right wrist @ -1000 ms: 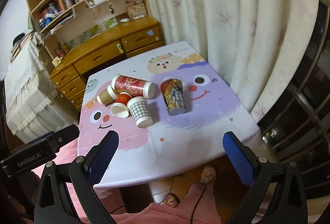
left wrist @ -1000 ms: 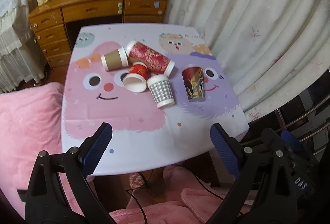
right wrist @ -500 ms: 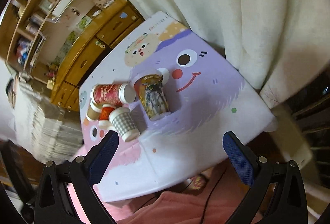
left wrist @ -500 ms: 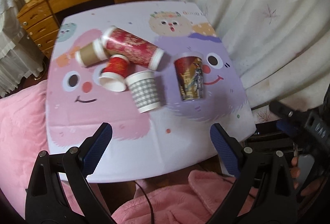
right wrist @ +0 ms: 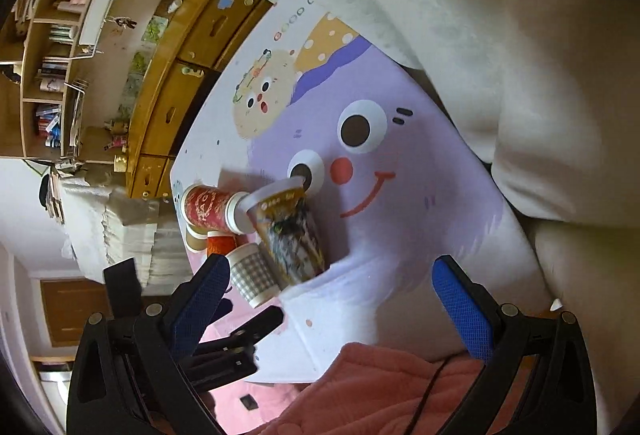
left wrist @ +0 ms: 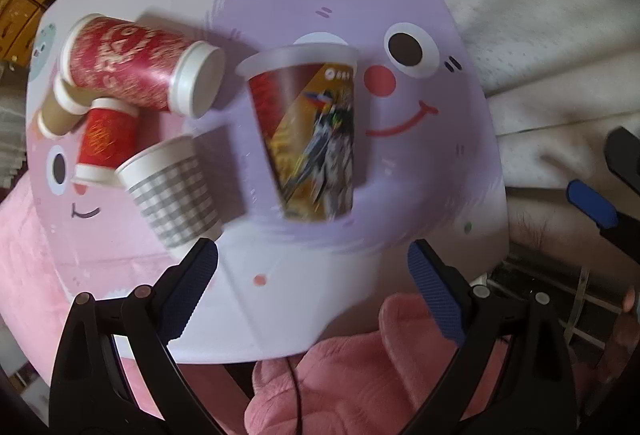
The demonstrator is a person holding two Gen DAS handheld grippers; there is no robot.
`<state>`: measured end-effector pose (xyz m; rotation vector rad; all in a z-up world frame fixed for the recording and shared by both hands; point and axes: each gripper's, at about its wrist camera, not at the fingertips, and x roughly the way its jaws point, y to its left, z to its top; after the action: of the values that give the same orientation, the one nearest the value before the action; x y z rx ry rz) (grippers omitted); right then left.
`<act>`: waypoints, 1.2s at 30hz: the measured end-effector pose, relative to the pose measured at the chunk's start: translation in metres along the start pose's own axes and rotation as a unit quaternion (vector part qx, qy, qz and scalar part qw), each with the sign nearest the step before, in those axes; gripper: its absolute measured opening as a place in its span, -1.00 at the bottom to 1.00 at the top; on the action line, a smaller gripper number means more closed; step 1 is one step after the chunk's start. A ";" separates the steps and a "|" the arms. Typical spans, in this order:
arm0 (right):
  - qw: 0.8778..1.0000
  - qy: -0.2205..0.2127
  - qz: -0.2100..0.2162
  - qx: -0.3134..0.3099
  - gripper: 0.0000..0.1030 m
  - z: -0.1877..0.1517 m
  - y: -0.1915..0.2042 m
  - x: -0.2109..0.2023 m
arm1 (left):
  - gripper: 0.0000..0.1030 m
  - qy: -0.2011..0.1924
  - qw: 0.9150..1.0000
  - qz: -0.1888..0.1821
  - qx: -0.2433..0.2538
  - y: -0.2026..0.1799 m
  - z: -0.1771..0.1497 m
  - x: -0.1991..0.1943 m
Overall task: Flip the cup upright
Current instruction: 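Reach the left tool to the inverted printed plastic cup and close on it, then lift the printed cup with the left tool and carry it toward the right tool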
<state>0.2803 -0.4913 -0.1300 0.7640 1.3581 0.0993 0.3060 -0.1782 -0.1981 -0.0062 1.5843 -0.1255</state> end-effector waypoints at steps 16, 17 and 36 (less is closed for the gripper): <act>0.996 0.077 0.021 0.034 0.99 0.033 -0.016 0.049 | 0.28 0.075 0.994 0.065 -0.049 -0.010 0.074 0.086; 0.996 0.075 0.019 0.035 0.99 0.034 -0.016 0.049 | 0.25 0.075 0.994 0.060 -0.049 -0.013 0.078 0.089; 0.998 0.061 0.002 0.005 1.00 -0.019 0.014 0.047 | 0.22 -0.120 0.987 -0.010 -0.108 0.074 -0.017 -0.051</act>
<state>0.2802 -0.4495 -0.1623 0.7792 1.4726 0.1449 0.2955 -0.0992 -0.1531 -0.1985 1.3501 0.0314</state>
